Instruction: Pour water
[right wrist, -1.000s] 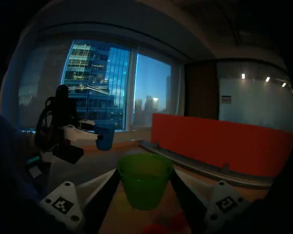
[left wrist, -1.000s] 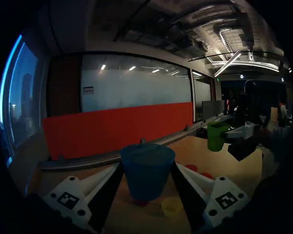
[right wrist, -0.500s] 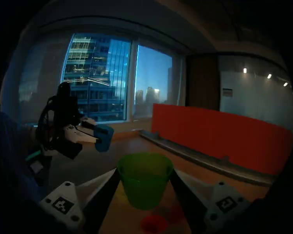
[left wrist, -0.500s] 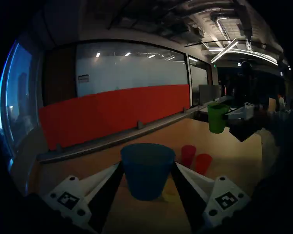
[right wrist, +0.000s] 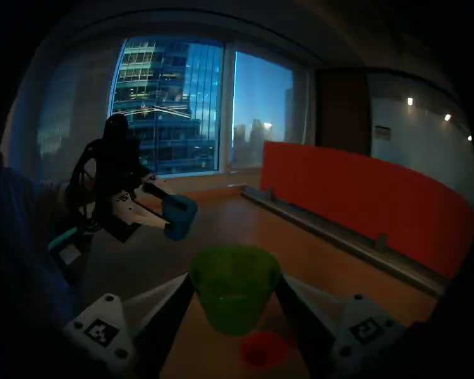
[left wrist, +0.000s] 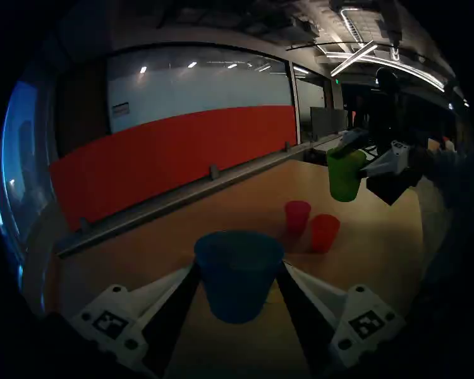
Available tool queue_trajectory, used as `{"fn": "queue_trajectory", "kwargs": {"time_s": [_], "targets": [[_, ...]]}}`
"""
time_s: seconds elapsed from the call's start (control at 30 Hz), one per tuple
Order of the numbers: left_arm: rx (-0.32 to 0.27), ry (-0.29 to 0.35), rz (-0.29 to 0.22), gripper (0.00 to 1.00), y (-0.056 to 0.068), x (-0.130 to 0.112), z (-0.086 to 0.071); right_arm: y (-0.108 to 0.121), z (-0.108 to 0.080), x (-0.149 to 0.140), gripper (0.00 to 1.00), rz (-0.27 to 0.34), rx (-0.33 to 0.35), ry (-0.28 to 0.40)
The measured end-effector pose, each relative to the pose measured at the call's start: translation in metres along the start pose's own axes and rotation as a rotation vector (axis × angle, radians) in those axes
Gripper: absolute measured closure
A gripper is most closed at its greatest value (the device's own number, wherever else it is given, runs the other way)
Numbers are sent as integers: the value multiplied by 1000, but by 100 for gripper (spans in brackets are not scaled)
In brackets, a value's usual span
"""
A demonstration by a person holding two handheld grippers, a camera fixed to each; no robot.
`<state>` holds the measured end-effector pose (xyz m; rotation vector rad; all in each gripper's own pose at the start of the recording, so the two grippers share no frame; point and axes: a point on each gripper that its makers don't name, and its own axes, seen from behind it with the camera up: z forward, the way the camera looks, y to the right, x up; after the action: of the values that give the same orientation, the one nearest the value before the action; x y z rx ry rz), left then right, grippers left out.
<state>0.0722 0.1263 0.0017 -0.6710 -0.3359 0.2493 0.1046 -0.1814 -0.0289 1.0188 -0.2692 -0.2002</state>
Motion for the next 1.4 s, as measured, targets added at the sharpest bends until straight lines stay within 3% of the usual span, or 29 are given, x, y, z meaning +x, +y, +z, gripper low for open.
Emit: {"fn": "queue_trajectory", "kwargs": {"time_s": [0.7,1.4], "targets": [[-100,-236,108,15,23,-72,14,-24,36,-65,9,-50,109,-210],[-195,-328,85,15,46,-125,35,-41,64,-129,7,-106,159,-364]]}}
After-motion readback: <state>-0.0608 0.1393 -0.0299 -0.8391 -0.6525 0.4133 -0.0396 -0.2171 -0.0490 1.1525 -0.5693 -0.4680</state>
